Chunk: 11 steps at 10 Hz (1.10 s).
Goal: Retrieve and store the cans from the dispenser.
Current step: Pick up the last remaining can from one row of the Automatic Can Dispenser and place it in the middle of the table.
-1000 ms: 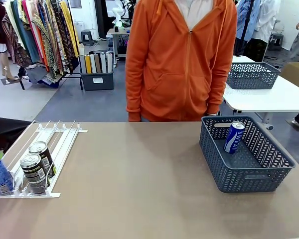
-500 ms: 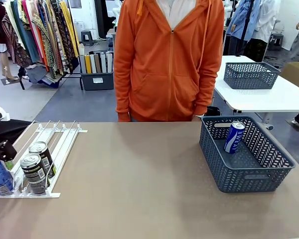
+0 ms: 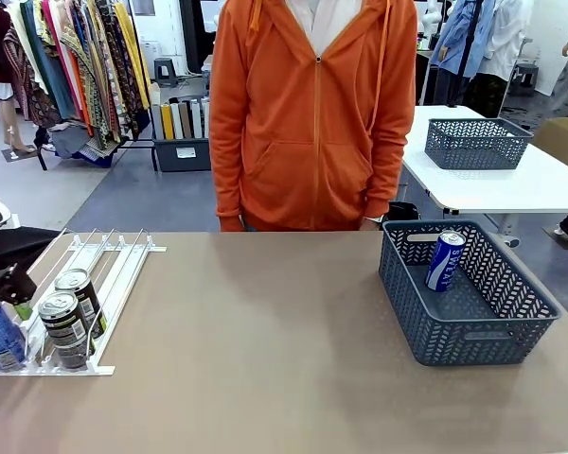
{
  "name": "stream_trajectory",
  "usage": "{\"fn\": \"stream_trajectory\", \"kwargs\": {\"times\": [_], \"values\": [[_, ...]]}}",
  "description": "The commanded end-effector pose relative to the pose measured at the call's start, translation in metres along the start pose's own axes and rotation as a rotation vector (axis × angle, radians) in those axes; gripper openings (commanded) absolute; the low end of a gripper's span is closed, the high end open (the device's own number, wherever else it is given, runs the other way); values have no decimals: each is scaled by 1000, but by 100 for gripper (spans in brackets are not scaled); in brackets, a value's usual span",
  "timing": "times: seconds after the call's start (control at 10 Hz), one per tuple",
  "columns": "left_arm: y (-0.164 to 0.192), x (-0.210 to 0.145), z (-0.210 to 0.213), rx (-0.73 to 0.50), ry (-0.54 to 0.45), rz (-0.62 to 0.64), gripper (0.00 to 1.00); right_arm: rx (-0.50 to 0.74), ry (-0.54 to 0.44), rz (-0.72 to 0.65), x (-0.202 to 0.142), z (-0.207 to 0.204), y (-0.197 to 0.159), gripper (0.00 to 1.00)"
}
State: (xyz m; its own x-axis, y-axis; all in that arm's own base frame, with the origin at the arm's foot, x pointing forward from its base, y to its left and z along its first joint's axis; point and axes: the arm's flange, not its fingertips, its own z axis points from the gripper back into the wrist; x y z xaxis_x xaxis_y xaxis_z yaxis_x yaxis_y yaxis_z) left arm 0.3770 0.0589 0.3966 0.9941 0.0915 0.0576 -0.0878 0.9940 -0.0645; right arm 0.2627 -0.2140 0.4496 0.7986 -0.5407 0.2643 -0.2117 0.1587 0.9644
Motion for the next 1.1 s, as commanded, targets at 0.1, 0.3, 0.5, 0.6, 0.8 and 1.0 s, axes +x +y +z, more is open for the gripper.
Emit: {"fn": "stream_trajectory", "kwargs": {"times": [0.1,0.3,0.5,0.6,0.8,1.0], "values": [[0,-19,-2,-1,11,-35,100,18,-14,1,3,-2,4,100],[-1,-19,-2,15,18,-43,57,18,-14,1,3,-2,4,100],[-2,-18,-3,19,19,-50,0,18,-14,1,3,-2,4,100],[-2,-18,-2,22,17,-50,0,18,-14,1,3,-2,4,100],[-2,-17,-3,22,10,-45,0,18,-14,1,3,-2,4,100],[-3,-17,-2,27,7,-46,0,18,-14,1,3,-2,4,100]]}}
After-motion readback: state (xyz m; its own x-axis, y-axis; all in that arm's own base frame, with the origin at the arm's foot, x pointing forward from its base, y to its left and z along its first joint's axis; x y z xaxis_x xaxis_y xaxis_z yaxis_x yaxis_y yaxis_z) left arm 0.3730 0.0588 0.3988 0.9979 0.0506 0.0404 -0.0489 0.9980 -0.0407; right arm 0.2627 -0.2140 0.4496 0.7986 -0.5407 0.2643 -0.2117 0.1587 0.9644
